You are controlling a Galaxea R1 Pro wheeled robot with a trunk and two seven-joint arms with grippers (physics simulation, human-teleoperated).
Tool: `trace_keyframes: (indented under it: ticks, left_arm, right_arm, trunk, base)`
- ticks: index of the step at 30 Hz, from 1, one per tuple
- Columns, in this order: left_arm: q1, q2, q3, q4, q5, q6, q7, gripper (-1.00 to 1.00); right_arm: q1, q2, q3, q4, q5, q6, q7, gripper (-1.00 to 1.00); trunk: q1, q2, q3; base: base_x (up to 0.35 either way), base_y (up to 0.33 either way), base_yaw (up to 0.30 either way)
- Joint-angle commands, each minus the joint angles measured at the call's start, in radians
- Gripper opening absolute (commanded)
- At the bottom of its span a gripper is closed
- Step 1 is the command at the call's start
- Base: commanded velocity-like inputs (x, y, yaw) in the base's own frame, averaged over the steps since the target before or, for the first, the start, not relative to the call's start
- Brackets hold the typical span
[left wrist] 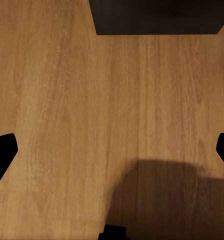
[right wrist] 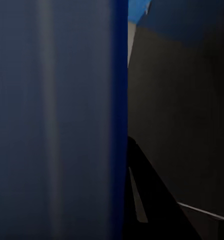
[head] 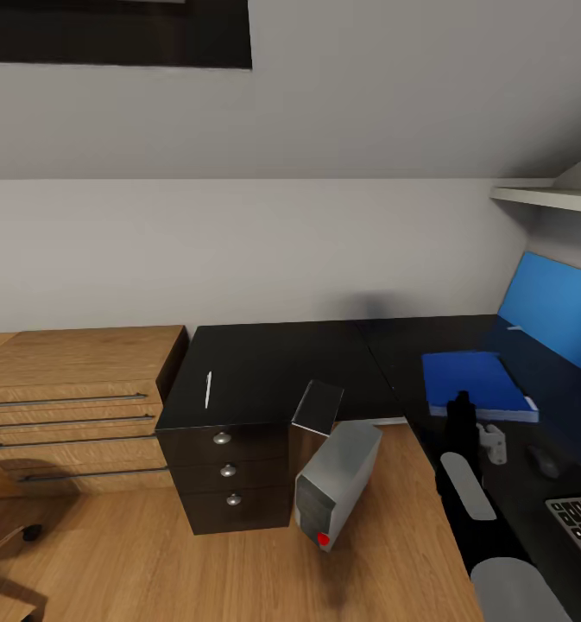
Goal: In the bedroom, organize the workspace by keeping the computer under the desk, ensuring the monitor is on the desk, placing the keyboard on the desk next to the monitor, placing the mouse on the desk next to the keyboard, moving the folder from the swivel chair onto the desk next to the mouse, stacking the notebook on top of the folder with the pen on top of the notebook, and positioning the swivel chair next to the desk.
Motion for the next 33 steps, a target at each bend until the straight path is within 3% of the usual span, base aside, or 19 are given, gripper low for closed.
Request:
trace_keyframes:
  ticks: [1, 7, 19, 29, 33]
  left_arm:
    - [-0.001, -0.001, 0.005, 0.000, -0.004, -0.003, 0.000, 1.00]
    - [-0.001, -0.001, 0.003, 0.000, -0.004, -0.003, -0.004, 1.00]
    - [-0.001, -0.015, 0.000, 0.000, -0.003, -0.002, -0.005, 1.00]
    - [-0.001, -0.017, 0.000, 0.000, -0.004, 0.000, -0.005, 1.00]
    - [-0.001, -0.017, 0.000, 0.000, -0.004, 0.000, -0.004, 1.00]
  right_arm:
    - [-0.019, 0.000, 0.002, 0.027, -0.003, -0.030, -0.003, -1.00]
    - [-0.082, 0.003, 0.002, 0.124, -0.005, -0.134, 0.000, -1.00]
    - [-0.088, 0.004, 0.000, 0.137, -0.006, -0.149, 0.004, -1.00]
    - [-0.088, 0.005, 0.004, 0.136, 0.001, -0.153, 0.010, -1.00]
    - [-0.087, 0.033, 0.013, 0.136, 0.002, -0.154, 0.042, -1.00]
  trunk:
    - [0.000, -0.001, -0.001]
    - [0.000, -0.001, -0.001]
    - [0.000, -0.001, 0.001]
    - [0.000, -0.001, 0.002]
    - [0.000, -0.001, 0.006]
  base:
    - [0.000, 0.000, 0.000]
    - [0.000, 0.000, -0.003]
    - [0.101, 0.083, -0.187]
    - [0.034, 0.028, -0.030]
    - [0.001, 0.001, -0.001]
